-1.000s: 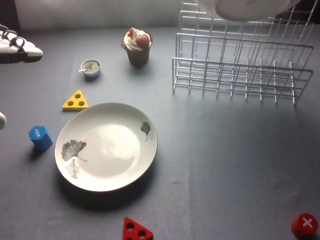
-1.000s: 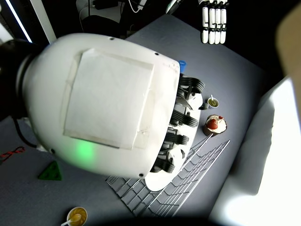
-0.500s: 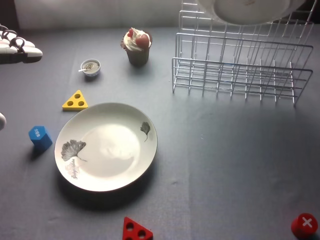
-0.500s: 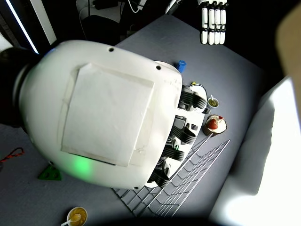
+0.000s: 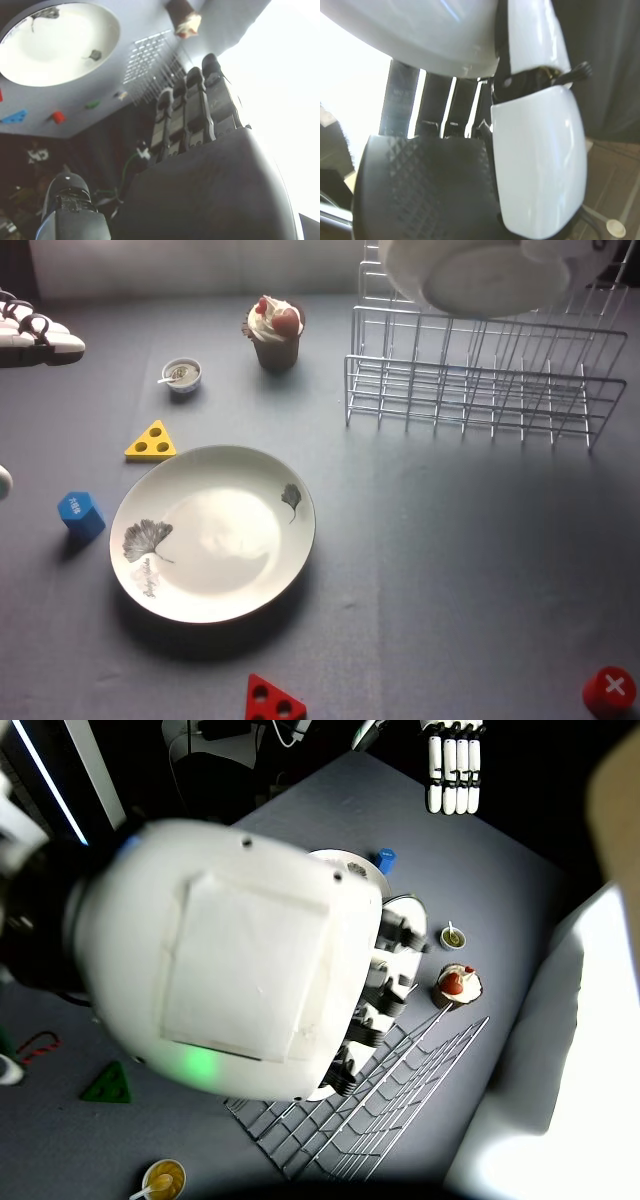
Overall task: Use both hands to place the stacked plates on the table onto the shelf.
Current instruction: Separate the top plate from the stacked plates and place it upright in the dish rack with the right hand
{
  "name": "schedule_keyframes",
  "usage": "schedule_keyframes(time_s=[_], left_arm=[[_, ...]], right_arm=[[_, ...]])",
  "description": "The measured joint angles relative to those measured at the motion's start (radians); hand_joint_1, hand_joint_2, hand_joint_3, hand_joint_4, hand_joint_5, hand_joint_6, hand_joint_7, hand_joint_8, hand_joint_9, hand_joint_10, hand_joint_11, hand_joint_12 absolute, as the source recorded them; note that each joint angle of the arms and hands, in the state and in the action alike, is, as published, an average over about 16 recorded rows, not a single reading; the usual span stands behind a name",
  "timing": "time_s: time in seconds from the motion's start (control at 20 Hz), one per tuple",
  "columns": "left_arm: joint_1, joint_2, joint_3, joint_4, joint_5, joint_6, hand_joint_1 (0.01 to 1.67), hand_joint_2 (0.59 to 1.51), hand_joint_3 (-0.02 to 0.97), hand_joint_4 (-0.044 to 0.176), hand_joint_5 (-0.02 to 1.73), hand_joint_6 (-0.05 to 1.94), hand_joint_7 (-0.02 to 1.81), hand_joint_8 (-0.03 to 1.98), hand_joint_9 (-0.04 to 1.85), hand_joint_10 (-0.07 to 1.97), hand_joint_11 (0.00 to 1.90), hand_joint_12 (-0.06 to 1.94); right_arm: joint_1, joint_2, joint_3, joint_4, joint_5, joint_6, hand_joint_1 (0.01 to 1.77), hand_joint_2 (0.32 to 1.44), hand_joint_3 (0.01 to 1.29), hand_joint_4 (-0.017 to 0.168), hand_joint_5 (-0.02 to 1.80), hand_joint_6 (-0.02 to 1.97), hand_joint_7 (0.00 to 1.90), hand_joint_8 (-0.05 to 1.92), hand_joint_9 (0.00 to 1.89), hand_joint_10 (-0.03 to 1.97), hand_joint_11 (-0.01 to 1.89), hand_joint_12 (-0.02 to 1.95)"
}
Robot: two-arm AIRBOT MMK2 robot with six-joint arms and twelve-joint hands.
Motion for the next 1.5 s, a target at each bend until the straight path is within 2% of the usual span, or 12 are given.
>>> schedule_keyframes(time_s=[0.45, 1.5], left_arm=[[0.0, -0.003, 0.0, 0.006, 0.0, 0.0, 0.03, 0.922, -0.002, 0.0, 0.1, 0.01, 0.12, 0.0, 0.12, 0.01, 0.14, 0.02], [0.0, -0.01, 0.0, 0.023, 0.0, 0.0, 0.03, 0.921, -0.001, 0.0, 0.1, 0.01, 0.13, 0.0, 0.14, 0.01, 0.15, 0.02]], right_arm=[[-0.015, -0.029, 0.099, 0.005, -0.088, 0.043, 1.49, 0.91, 0.01, -0.008, 1.01, 0.8, 1.2, 0.35, 1.22, 0.5, 1.08, 1.18], [-0.005, -0.1, 0.257, 0.14, -0.119, 0.071, 1.49, 0.91, 0.01, -0.009, 0.99, 0.8, 1.19, 0.35, 1.22, 0.53, 1.07, 1.19]])
